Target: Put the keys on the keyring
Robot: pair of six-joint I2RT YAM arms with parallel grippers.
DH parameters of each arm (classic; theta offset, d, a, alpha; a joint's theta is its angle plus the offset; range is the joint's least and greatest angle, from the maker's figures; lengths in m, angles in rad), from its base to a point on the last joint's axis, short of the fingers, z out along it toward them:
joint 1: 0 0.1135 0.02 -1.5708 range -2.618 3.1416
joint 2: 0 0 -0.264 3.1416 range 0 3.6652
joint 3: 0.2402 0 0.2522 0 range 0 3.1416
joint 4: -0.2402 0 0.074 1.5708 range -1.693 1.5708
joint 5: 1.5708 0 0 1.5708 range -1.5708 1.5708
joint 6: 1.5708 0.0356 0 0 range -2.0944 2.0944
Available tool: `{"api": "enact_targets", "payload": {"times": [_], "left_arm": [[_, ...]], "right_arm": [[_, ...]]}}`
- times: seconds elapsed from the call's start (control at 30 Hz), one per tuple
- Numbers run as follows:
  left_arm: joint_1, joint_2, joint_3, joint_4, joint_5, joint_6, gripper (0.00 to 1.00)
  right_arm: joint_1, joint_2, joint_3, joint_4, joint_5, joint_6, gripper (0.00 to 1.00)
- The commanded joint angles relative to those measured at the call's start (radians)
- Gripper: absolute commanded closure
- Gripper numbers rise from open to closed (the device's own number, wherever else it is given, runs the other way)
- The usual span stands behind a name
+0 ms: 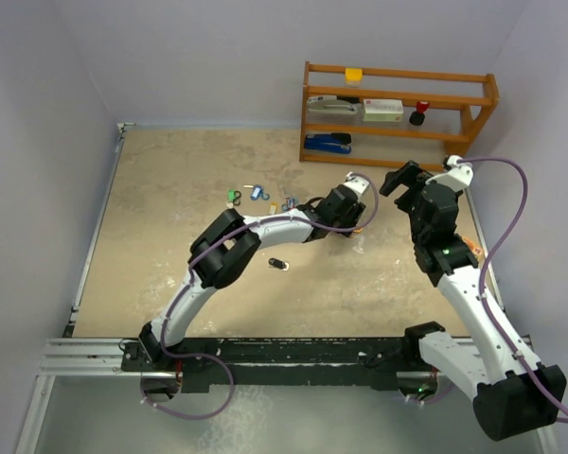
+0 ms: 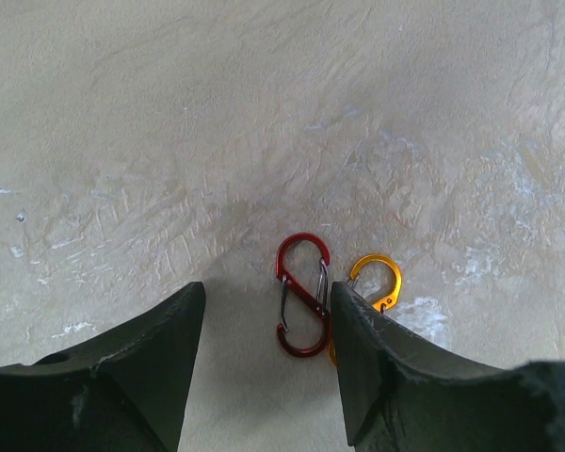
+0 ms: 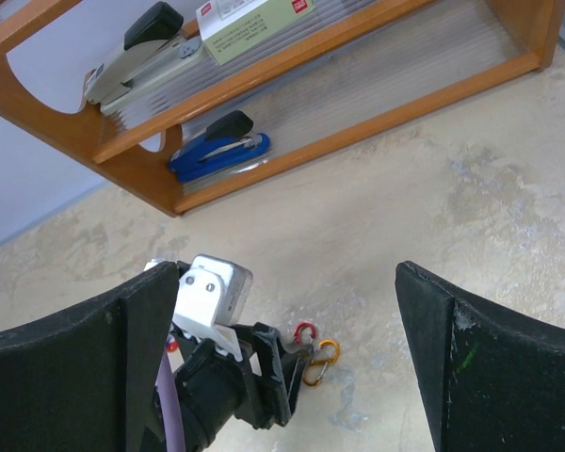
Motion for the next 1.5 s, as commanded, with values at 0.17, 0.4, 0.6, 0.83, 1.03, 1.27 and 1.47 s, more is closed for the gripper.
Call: {"api": "enact_targets", "payload": {"times": [0.17,0.4,0.6,0.83,1.03,1.27,1.47], "left_arm": [[-0.005,0.036,0.01,-0.01,-0.088,0.007,0.49],[-0.005,0.043,0.011,-0.018,-0.128,0.006,0.54],[-0.005,0.046,0.005,-0.02,-0.14,0.002,0.59],[-0.005,0.055,0.004,-0.021,-0.143,0.001,0.73],[-0.004,0.048,-0.003,-0.027,-0.143,-0.002,1.0],[-0.002,0.007,-0.032,-0.016,-0.161,-0.001,1.0],[0.018,-0.102,-0.104,0.005,-0.203,-0.016,1.0]], "right_arm": [[-0.003,-0.006,-0.004,0.025,0.003,-0.005,0.0],[-0.004,-0.008,-0.007,0.026,0.001,-0.007,0.0],[-0.004,-0.008,-0.006,0.026,-0.001,-0.007,0.0],[-0.005,-0.008,-0.008,0.028,-0.001,-0.008,0.0],[-0.004,-0.007,-0.007,0.028,-0.003,-0.008,0.0],[-0.005,0.003,-0.01,0.034,-0.016,-0.005,0.0],[-0.005,0.041,-0.001,0.034,-0.042,-0.017,0.0]]}}
